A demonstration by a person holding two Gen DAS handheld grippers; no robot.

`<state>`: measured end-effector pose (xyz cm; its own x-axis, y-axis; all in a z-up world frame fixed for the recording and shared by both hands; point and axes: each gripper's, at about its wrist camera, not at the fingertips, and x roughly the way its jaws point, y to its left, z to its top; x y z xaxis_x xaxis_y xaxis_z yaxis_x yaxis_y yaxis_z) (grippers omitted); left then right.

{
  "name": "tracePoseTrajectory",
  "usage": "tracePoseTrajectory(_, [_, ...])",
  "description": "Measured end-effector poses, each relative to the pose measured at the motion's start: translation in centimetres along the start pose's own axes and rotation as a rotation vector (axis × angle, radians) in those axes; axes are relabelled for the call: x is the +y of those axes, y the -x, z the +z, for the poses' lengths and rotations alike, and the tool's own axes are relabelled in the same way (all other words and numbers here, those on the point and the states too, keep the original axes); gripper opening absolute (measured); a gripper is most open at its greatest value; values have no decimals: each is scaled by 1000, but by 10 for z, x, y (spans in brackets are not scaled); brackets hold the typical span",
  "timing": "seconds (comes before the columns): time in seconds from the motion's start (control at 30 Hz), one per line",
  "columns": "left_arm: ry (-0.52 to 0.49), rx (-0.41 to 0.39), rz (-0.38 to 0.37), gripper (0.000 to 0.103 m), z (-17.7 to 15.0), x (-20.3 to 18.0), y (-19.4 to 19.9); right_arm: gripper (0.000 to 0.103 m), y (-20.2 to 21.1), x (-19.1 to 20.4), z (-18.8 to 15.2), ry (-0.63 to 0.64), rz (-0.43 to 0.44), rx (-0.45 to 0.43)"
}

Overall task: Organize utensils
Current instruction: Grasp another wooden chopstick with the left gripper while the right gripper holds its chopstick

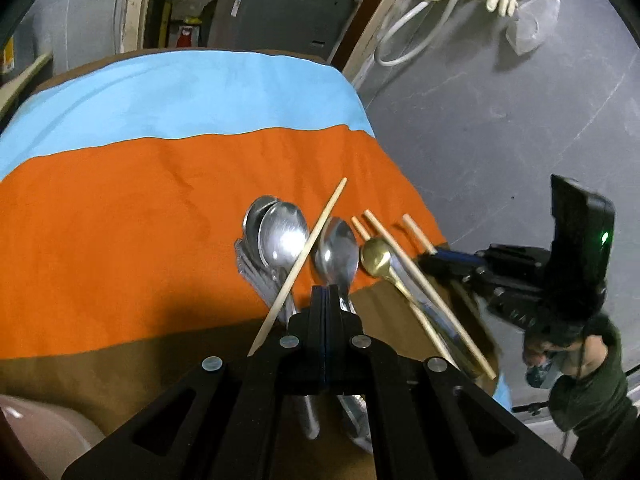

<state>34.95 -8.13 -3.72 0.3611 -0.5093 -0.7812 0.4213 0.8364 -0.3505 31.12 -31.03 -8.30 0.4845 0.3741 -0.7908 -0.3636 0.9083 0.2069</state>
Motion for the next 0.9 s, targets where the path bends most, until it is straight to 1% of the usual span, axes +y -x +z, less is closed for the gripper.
tracePoseTrajectory(0.13, [-80, -49, 4, 0, 3, -7, -1, 3, 2, -2, -6, -40, 18, -9])
tracePoseTrajectory(0.23, [-147, -80, 44, 0, 9, -15, -3, 3, 4, -5, -6, -59, 29, -15])
tracePoseTrajectory(0.33, [-212, -74, 78, 0, 18, -23, -13, 3, 4, -5, -6, -56, 34, -17])
tracePoseTrajectory(0.4, [-224, -68, 72, 0, 28, -26, -23, 3, 3, -6, -8, -51, 37, -21])
tracePoseTrajectory(0.5, [-235, -23, 58, 0, 41, -29, -39, 3, 3, -10, -8, -61, 48, -27])
tracePoseTrajectory(0.7, [-274, 89, 98, 0, 64, -33, -78, 3, 0, -15, -6, -64, 62, -29])
tracePoseTrajectory(0.83, [-314, 155, 124, 5, 71, -35, -91, 3, -1, -16, -6, -61, 76, -28])
tracePoseTrajectory(0.87, [-321, 182, 142, 9, 73, -35, -97, 3, -1, -16, -6, -61, 78, -28])
tracePoseTrajectory(0.9, [-330, 201, 159, 14, 75, -35, -102, 3, -1, -17, -6, -64, 80, -27])
